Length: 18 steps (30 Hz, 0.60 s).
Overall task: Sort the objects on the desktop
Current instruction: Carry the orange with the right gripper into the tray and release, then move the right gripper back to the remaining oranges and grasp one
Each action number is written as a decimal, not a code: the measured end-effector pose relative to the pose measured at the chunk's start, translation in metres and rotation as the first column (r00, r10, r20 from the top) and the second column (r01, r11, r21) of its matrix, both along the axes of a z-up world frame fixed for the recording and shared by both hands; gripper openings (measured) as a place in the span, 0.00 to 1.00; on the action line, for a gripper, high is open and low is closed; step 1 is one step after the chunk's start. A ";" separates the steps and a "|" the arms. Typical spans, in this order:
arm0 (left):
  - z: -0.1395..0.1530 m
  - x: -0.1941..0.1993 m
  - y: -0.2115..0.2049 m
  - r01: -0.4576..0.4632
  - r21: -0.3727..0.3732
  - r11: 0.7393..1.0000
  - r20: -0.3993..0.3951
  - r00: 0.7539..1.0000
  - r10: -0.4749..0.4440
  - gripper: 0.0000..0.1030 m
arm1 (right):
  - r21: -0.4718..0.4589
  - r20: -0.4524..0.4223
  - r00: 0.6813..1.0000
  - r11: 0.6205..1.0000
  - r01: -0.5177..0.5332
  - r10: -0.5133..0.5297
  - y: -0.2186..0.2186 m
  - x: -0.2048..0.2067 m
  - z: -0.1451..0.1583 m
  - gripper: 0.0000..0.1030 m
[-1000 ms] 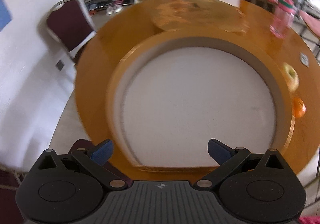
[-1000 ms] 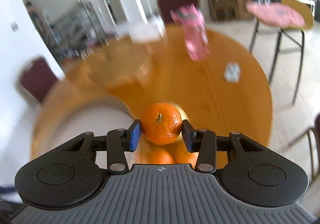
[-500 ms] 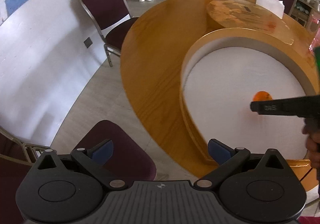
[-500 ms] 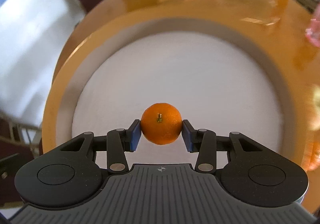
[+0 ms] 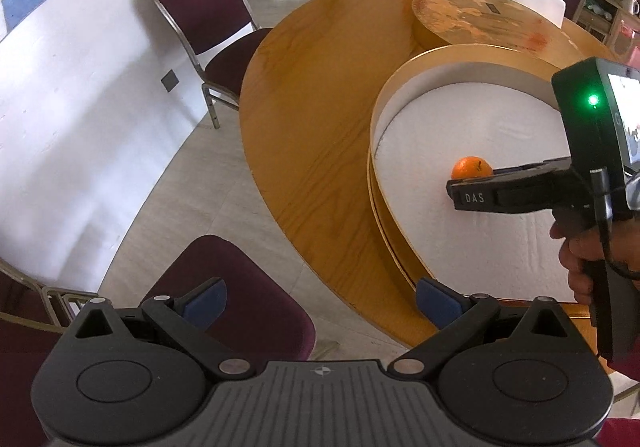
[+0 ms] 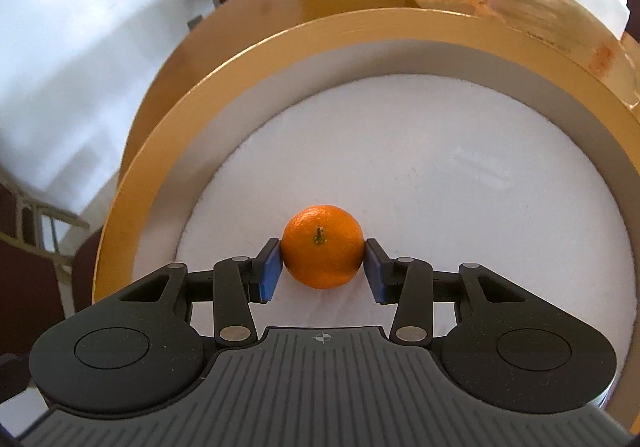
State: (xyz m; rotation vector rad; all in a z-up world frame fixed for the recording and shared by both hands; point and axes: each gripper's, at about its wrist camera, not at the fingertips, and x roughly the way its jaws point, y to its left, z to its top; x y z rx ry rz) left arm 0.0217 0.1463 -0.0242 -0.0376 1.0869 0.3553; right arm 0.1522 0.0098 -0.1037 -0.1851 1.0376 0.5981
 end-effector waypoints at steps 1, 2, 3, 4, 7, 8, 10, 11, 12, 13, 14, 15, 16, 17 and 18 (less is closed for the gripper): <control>0.000 0.001 0.000 0.005 0.000 1.000 0.000 1.000 -0.005 0.99 | 0.003 -0.002 1.000 1.000 -0.001 0.001 -0.001 0.001 0.000 0.45; 0.001 0.001 -0.002 0.010 0.001 1.000 0.000 1.000 -0.010 0.99 | 0.007 -0.006 1.000 1.000 -0.003 0.003 -0.001 0.001 0.001 0.49; 0.002 0.001 -0.004 0.016 0.004 1.000 0.002 1.000 -0.016 0.99 | 0.008 -0.006 1.000 1.000 -0.003 0.003 -0.002 0.000 0.002 0.52; 0.002 0.001 -0.005 0.020 0.006 1.000 0.003 1.000 -0.020 0.99 | 0.009 -0.005 1.000 1.000 -0.003 0.003 -0.003 -0.001 0.002 0.53; 0.003 0.004 -0.010 0.036 0.010 0.999 0.009 0.999 -0.036 0.99 | 0.025 -0.006 1.000 1.000 0.002 -0.002 -0.011 -0.006 0.010 0.60; 0.004 0.006 -0.012 0.043 0.010 0.999 0.011 0.999 -0.043 0.99 | 0.033 -0.009 1.000 0.999 0.005 -0.005 -0.015 -0.008 0.014 0.60; 0.006 0.008 -0.020 0.063 0.012 0.998 0.016 0.998 -0.064 0.99 | 0.043 -0.015 1.000 0.999 0.022 -0.021 -0.030 -0.013 0.025 0.61; 0.006 0.010 -0.025 0.078 0.011 0.997 0.018 0.997 -0.078 0.99 | 0.046 -0.017 0.999 0.998 0.034 -0.033 -0.038 -0.016 0.030 0.61; 0.006 0.014 -0.030 0.097 0.009 0.995 0.019 0.995 -0.097 0.99 | 0.047 -0.019 0.999 0.998 0.049 -0.048 -0.047 -0.020 0.035 0.61; 0.005 0.017 -0.036 0.118 0.006 0.993 0.020 0.993 -0.118 0.99 | 0.049 -0.021 0.998 0.997 0.065 -0.064 -0.058 -0.024 0.040 0.61; 0.005 0.020 -0.042 0.138 0.003 0.990 0.021 0.990 -0.138 0.99 | 0.051 -0.023 0.996 0.995 0.082 -0.081 -0.068 -0.028 0.045 0.61; 0.004 0.023 -0.048 0.158 0.001 0.987 0.022 0.987 -0.158 0.99 | 0.052 -0.025 0.995 0.994 0.099 -0.097 -0.078 -0.033 0.050 0.61; 0.004 0.027 -0.054 0.179 -0.001 0.984 0.022 0.984 -0.179 0.99 | 0.052 -0.020 0.993 0.991 0.120 -0.119 -0.089 -0.038 0.055 0.61; 0.003 0.030 -0.060 0.199 -0.003 0.980 0.023 0.980 -0.199 0.99 | 0.051 -0.012 0.990 0.988 0.143 -0.143 -0.101 -0.044 0.060 0.62; 0.003 0.033 -0.066 0.219 -0.004 0.976 0.023 0.975 -0.219 0.99 | 0.049 -0.002 0.986 0.985 0.167 -0.167 -0.113 -0.049 0.064 0.63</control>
